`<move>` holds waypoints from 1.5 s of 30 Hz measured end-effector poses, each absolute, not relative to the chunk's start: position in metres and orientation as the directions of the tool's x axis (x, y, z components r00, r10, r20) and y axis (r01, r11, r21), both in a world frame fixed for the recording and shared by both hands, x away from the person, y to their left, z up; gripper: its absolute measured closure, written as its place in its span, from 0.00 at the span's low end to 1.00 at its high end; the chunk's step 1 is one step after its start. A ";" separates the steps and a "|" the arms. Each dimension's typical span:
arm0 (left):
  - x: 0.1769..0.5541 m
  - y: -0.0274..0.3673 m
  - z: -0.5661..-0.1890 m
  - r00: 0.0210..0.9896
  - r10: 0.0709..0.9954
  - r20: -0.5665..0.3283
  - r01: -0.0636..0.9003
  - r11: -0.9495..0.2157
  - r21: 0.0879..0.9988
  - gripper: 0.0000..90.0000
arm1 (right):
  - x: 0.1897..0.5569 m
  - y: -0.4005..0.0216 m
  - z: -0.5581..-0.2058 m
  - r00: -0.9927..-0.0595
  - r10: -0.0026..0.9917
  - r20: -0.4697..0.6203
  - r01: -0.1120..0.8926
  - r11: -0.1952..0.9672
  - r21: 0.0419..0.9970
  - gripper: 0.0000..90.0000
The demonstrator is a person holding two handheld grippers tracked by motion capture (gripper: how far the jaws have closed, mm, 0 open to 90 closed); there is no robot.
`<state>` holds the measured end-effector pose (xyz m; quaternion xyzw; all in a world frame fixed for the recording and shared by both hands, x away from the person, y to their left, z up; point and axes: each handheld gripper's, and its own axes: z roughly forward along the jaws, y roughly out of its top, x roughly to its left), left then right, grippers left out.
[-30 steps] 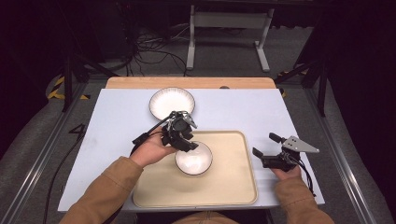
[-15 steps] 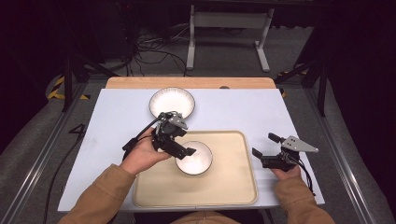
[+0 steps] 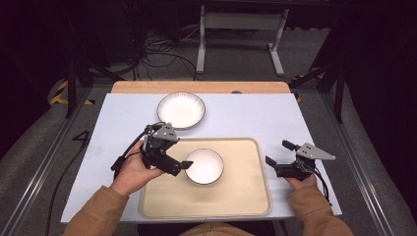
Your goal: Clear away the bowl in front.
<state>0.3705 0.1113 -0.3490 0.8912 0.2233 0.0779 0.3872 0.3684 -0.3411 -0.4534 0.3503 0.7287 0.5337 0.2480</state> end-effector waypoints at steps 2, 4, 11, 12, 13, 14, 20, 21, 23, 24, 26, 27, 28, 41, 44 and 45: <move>0.367 0.118 -0.349 0.888 0.459 -0.039 0.337 -0.589 0.735 0.10 | 0.368 -0.341 -0.453 -0.632 0.775 0.012 0.244 0.183 0.952 0.04; 0.366 0.120 -0.349 0.886 0.462 -0.037 0.334 -0.581 0.742 0.10 | 0.368 -0.341 -0.453 -0.632 0.775 0.011 0.243 0.184 0.952 0.04; 0.359 0.148 -0.356 0.869 0.492 -0.041 0.319 -0.496 0.807 0.11 | 0.367 -0.343 -0.453 -0.636 0.771 0.021 0.233 0.166 0.958 0.03; 0.358 0.152 -0.357 0.867 0.497 -0.046 0.320 -0.483 0.815 0.11 | 0.366 -0.343 -0.453 -0.638 0.770 0.022 0.229 0.162 0.960 0.02; 0.357 0.156 -0.359 0.864 0.500 -0.051 0.319 -0.467 0.825 0.11 | 0.366 -0.343 -0.453 -0.638 0.769 0.022 0.229 0.162 0.960 0.02; 0.356 0.160 -0.360 0.862 0.504 -0.050 0.315 -0.455 0.833 0.11 | 0.366 -0.342 -0.453 -0.641 0.767 0.021 0.225 0.162 0.961 0.02; 0.349 0.183 -0.373 0.840 0.537 -0.076 0.308 -0.357 0.882 0.11 | 0.364 -0.343 -0.452 -0.643 0.766 0.020 0.208 0.149 0.967 0.01; 0.349 0.186 -0.375 0.836 0.543 -0.080 0.310 -0.346 0.886 0.11 | 0.363 -0.344 -0.451 -0.645 0.764 0.017 0.202 0.149 0.968 0.01; 0.348 0.192 -0.382 0.825 0.559 -0.087 0.317 -0.330 0.889 0.11 | 0.363 -0.343 -0.451 -0.651 0.759 0.012 0.193 0.150 0.970 0.01; 0.347 0.194 -0.384 0.822 0.562 -0.094 0.327 -0.329 0.886 0.10 | 0.363 -0.343 -0.451 -0.654 0.756 0.012 0.193 0.152 0.969 0.01; 0.347 0.199 -0.390 0.811 0.577 -0.094 0.332 -0.323 0.886 0.10 | 0.363 -0.343 -0.451 -0.658 0.753 0.010 0.189 0.152 0.970 0.00; 0.347 0.202 -0.393 0.808 0.581 -0.094 0.331 -0.317 0.889 0.10 | 0.362 -0.344 -0.451 -0.658 0.753 0.010 0.188 0.151 0.970 0.00; 0.346 0.205 -0.396 0.800 0.592 -0.102 0.338 -0.303 0.891 0.09 | 0.362 -0.344 -0.451 -0.660 0.752 0.013 0.188 0.148 0.971 0.00; 0.341 0.233 -0.425 0.732 0.675 -0.092 0.345 -0.250 0.905 0.03 | 0.361 -0.344 -0.450 -0.673 0.740 0.015 0.178 0.142 0.974 0.00; 0.342 0.237 -0.430 0.728 0.679 -0.098 0.342 -0.236 0.910 0.02 | 0.361 -0.344 -0.450 -0.674 0.739 0.015 0.178 0.143 0.974 0.00; 0.342 0.239 -0.431 0.725 0.681 -0.104 0.344 -0.228 0.911 0.01 | 0.361 -0.344 -0.450 -0.673 0.739 0.014 0.177 0.142 0.974 0.00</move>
